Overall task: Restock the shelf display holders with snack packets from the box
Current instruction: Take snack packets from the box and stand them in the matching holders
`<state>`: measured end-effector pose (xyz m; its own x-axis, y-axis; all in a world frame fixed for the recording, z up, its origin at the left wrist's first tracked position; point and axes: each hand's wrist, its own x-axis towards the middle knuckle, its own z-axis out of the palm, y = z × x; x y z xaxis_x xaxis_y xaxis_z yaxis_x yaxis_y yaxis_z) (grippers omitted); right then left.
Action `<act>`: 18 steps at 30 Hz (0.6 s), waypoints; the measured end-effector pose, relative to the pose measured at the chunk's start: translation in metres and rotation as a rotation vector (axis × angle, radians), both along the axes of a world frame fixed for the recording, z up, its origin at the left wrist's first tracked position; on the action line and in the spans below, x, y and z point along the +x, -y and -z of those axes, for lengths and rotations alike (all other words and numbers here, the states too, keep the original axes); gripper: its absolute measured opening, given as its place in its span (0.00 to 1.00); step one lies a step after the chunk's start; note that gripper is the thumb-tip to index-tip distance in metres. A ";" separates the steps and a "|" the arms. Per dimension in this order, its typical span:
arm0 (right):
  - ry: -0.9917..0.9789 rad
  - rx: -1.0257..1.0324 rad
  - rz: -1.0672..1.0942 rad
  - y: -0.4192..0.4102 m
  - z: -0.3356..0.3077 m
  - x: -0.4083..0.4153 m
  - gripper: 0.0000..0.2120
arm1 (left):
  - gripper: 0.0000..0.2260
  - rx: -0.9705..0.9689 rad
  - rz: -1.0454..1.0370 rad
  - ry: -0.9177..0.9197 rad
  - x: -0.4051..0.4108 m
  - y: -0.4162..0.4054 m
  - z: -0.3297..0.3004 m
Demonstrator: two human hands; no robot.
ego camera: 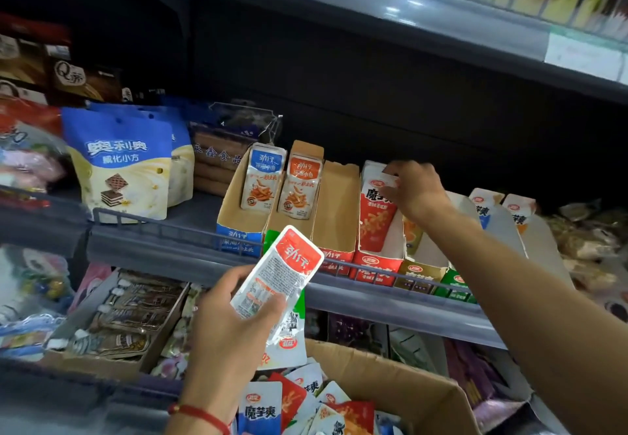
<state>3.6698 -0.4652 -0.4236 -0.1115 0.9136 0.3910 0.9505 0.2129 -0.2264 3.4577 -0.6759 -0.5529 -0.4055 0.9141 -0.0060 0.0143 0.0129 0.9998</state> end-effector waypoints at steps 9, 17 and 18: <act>0.173 0.166 0.045 -0.001 0.014 0.005 0.21 | 0.14 -0.018 0.021 0.082 -0.003 0.001 -0.004; 0.002 0.206 -0.488 0.082 0.025 -0.012 0.16 | 0.10 -0.032 0.113 0.182 0.001 0.005 -0.008; 0.088 0.183 -0.609 0.099 0.029 -0.012 0.18 | 0.10 -0.032 0.123 0.185 0.003 0.005 -0.009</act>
<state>3.6581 -0.5647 -0.4524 -0.6280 0.5962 0.5002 0.6608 0.7480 -0.0620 3.4604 -0.6810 -0.5438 -0.2799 0.9549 -0.0995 -0.1663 0.0538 0.9846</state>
